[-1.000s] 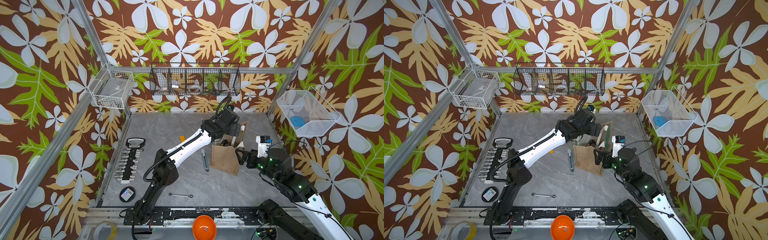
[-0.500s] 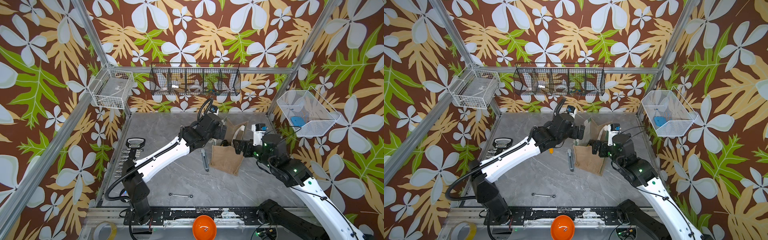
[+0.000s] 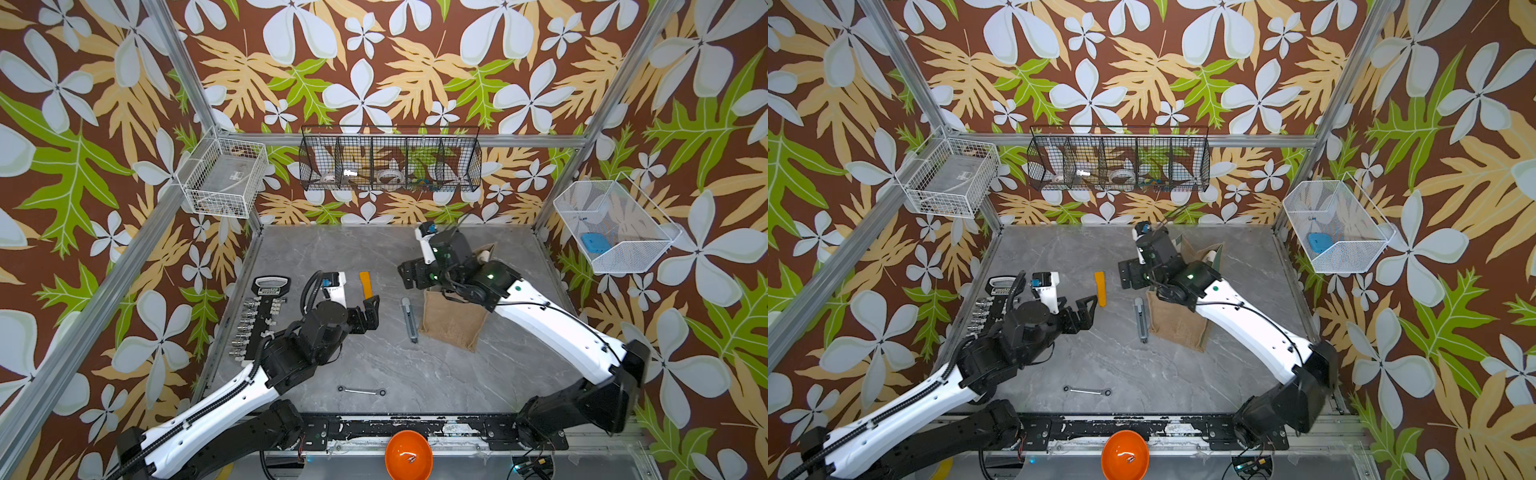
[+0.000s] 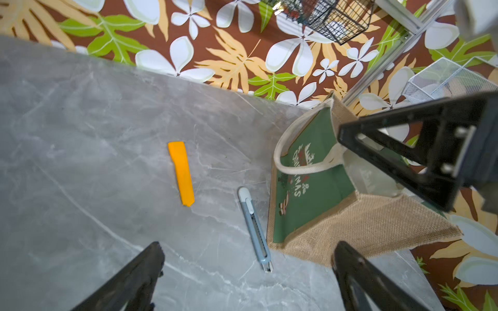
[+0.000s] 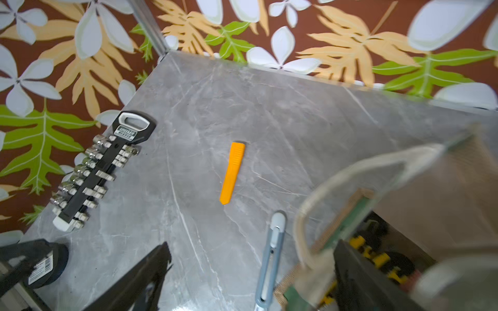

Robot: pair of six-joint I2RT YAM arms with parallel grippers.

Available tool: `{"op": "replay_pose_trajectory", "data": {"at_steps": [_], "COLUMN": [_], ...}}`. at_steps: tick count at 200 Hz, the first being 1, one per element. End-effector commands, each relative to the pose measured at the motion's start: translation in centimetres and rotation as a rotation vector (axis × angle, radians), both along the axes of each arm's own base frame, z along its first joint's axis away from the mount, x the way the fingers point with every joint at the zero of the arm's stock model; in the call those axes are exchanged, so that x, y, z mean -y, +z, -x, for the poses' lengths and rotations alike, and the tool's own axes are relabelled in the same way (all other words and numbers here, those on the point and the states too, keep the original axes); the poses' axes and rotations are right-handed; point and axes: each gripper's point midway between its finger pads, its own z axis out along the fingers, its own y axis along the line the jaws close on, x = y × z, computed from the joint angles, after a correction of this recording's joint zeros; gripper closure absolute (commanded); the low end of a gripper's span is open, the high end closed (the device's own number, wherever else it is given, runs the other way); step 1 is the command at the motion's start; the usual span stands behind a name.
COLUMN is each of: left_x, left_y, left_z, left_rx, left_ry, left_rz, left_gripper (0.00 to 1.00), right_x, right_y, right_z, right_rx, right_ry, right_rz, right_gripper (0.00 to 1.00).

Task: Place the art knife into the pouch
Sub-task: Pick up the utility knife at the center of the board.

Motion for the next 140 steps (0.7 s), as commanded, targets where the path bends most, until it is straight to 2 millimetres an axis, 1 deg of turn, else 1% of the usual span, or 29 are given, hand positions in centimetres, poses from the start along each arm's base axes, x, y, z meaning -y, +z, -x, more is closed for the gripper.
{"op": "replay_pose_trajectory", "data": {"at_steps": [1,10,24,43,55,92,140], "left_x": [-2.4,-3.2,-4.0,-4.3,-4.4,-4.2,-3.7], "left_y": [-2.2,-3.0,-3.6,-4.0,-4.3,-4.8,-5.0], "left_z": [1.2,1.8,2.5,3.2,3.5,3.8,3.6], "left_rx": [-0.057,-0.070,-0.078,-0.081,-0.088,-0.117,-0.132], "left_ry": [0.083,0.098,0.106,0.094,0.089,0.070,0.057], "left_rz": [0.046,0.052,0.079,0.116,0.122,0.099,0.077], "left_gripper": [0.00,0.00,0.00,0.00,0.00,0.00,0.00], "right_x": [-3.5,-5.2,-7.4,-9.4,-10.2,-10.9,-11.5], "right_y": [-1.6,-2.8,-4.7,-7.5,-9.0,-13.4,-17.8], "right_z": [-0.9,-1.3,-2.0,-3.0,-3.8,-6.1,-8.3], "right_rx": [-0.023,-0.049,-0.091,-0.148,-0.164,-0.180,-0.177], "right_ry": [0.062,0.087,0.117,0.126,0.118,0.062,0.007], "right_rz": [0.029,0.035,0.038,0.043,0.053,0.114,0.173], "right_gripper": [0.07,0.09,0.11,0.15,0.16,0.18,0.25]}}
